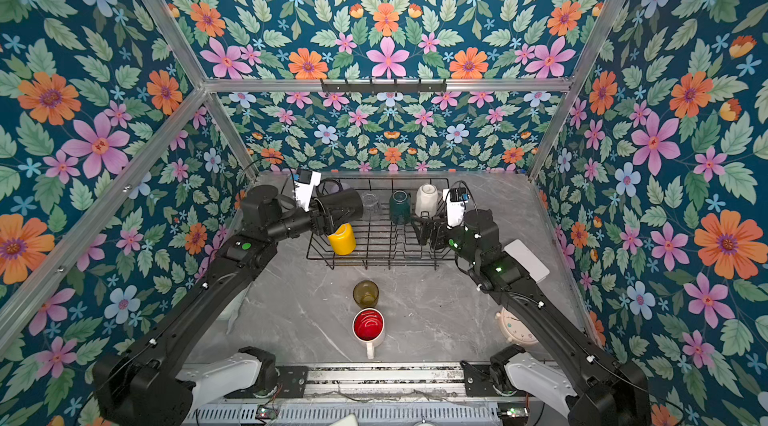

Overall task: Load the cups into the dish rack
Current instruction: 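Carry the black mug with the left gripper while the right gripper withdraws, then lower the black mug upside down into the rack beside the yellow mug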

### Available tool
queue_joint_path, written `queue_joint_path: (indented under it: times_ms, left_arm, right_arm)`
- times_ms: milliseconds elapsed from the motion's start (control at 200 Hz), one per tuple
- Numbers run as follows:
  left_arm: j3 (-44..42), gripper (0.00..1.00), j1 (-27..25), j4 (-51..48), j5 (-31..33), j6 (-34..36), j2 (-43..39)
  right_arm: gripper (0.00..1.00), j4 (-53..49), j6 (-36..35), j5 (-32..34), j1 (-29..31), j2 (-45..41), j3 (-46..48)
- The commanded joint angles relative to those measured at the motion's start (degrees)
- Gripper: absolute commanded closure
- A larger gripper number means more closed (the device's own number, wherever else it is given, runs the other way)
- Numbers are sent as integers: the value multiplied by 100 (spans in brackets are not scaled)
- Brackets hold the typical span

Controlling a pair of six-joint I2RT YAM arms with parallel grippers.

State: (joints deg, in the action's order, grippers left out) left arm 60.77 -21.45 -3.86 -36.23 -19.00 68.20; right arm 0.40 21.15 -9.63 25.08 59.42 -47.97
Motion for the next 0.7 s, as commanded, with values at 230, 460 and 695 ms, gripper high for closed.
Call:
queue_joint_path:
  times_ms: [230, 460, 695]
  left_arm:
    - [1540, 100, -841, -1996, 2137, 779, 1271]
    - [2525, 100, -1232, -3018, 2945, 881, 2370]
    - [3213, 100, -1446, -3715, 3374, 923, 3193]
  right_arm:
    - [1, -657, 198, 268, -78, -17, 42]
    - [1, -807, 19, 367, -82, -105, 123]
    - [1, -849, -31, 392, -87, -205, 260]
